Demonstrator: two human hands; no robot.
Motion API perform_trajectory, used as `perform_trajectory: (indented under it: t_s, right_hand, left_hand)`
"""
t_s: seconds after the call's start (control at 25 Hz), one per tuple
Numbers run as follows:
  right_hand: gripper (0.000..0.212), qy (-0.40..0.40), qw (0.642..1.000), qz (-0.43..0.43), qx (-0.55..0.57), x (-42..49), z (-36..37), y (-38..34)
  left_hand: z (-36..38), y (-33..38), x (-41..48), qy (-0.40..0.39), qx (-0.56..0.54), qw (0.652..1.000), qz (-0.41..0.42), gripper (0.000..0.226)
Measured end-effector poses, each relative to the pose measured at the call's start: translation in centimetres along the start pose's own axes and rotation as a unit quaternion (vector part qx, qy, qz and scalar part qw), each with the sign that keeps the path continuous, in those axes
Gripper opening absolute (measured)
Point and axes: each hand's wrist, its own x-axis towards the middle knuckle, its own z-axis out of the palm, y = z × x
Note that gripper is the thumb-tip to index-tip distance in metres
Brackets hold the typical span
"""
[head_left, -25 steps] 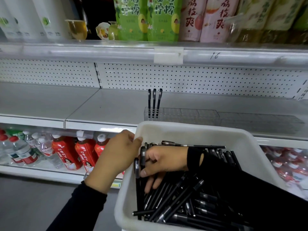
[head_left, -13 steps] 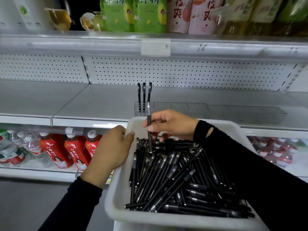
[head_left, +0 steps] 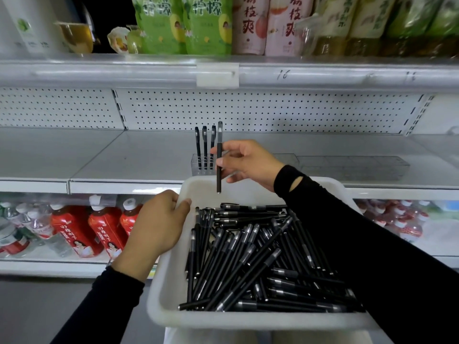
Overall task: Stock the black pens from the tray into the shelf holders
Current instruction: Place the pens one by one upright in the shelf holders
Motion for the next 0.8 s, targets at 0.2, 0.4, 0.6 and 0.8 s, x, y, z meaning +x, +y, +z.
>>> perform_trajectory:
  t_s: [0.2,0.4,0.6,0.8]
  right_hand:
    - [0.018,0.071,0.997,-0.015,-0.006,0.4,-1.3,-0.3]
    - [0.011,0.174,0.983,-0.012,-0.062,3.4,-3.0,0.7]
    - [0.009,0.238,0.966,-0.011,-0.102,6.7,-2.8,2.4]
    - [0.005,0.269,0.952,-0.032,-0.142,9.9,-1.4,3.8]
  left_hand:
    - [0.0,0.0,-0.3,0.001,0.003,1.000,-0.002,0.029]
    - [0.1,0.1,-0.2,-0.001,0.004,1.000,-0.008,0.028]
    - [0.4,-0.1,0.1,0.001,0.006,1.000,-0.011,0.027]
    - [0.2,-0.3,0.0,0.008,-0.004,1.000,0.002,0.025]
